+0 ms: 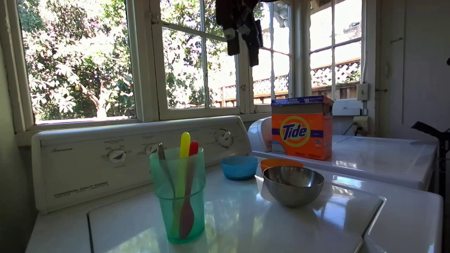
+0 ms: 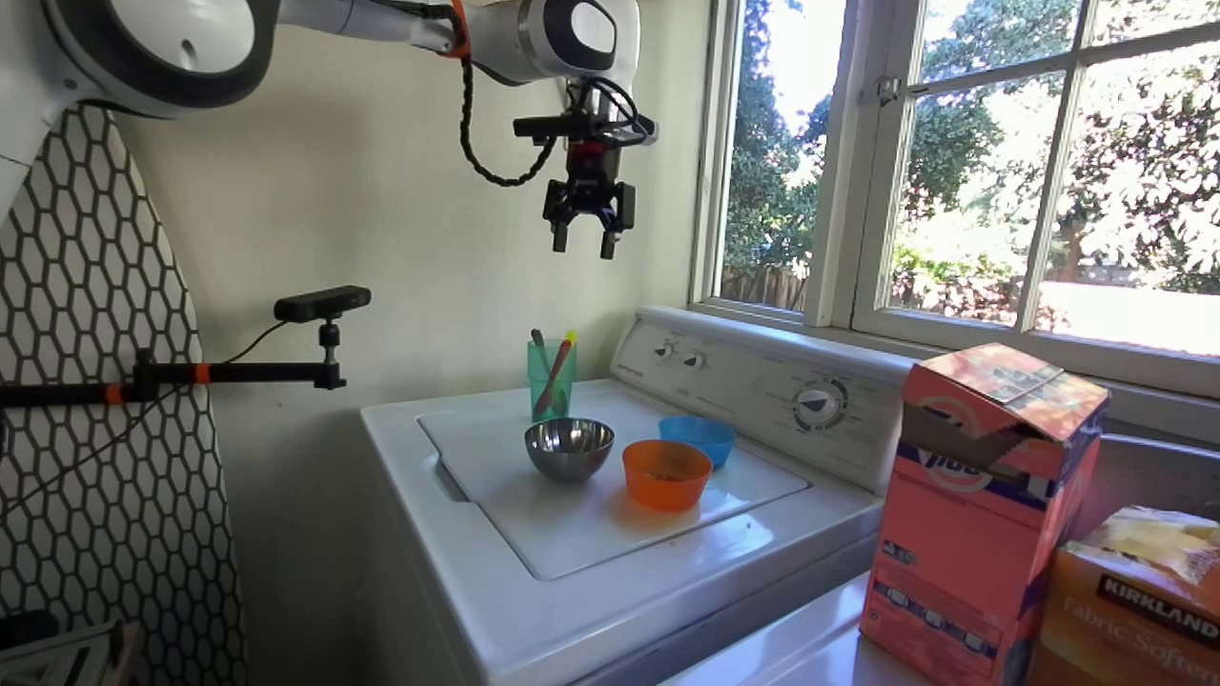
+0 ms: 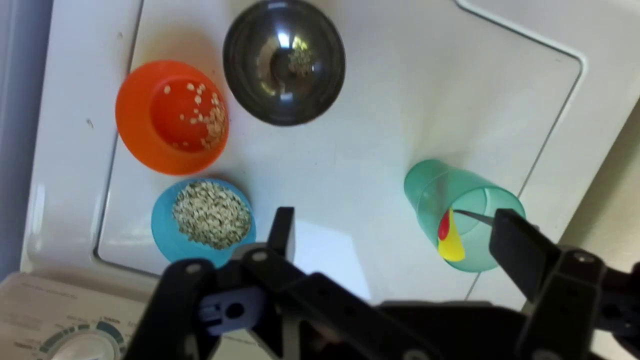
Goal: Move the green cup to the left, then put the blue bowl in the orange bowl
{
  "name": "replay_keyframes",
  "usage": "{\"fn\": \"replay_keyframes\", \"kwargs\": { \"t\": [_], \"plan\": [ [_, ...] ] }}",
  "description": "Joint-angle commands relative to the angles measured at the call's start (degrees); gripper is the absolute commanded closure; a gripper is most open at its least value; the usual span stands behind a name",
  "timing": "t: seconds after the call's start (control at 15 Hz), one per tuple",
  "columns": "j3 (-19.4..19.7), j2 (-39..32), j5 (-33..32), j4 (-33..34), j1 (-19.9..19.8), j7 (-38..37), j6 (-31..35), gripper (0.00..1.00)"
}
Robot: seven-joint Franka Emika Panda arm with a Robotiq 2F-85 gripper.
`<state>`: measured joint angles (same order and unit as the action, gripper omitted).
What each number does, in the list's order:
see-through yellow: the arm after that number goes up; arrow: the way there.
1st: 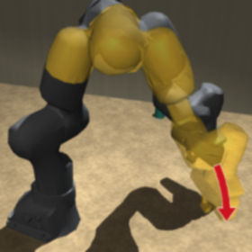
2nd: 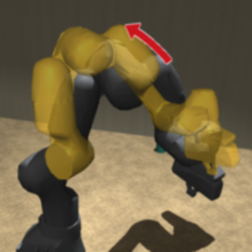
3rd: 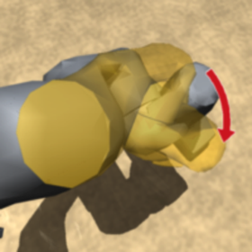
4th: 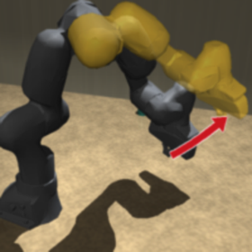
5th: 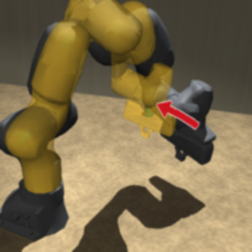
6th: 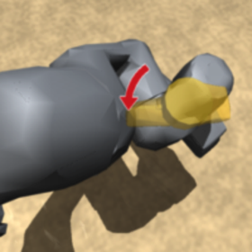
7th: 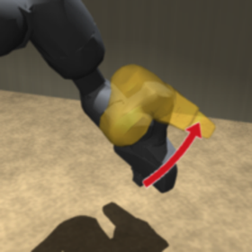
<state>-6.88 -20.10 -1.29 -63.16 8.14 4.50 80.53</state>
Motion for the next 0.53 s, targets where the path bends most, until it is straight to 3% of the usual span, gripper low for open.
{"fn": "replay_keyframes", "kwargs": {
  "t": [0.0, 0.47],
  "plan": [
    [0.3, 1.2, 0.0, -2.2, -0.3, -0.8, -0.3, 0.0],
    [2.4, 2.0, -3.3, -6.2, -0.9, -5.1, 2.6, 0.0]
  ]
}}
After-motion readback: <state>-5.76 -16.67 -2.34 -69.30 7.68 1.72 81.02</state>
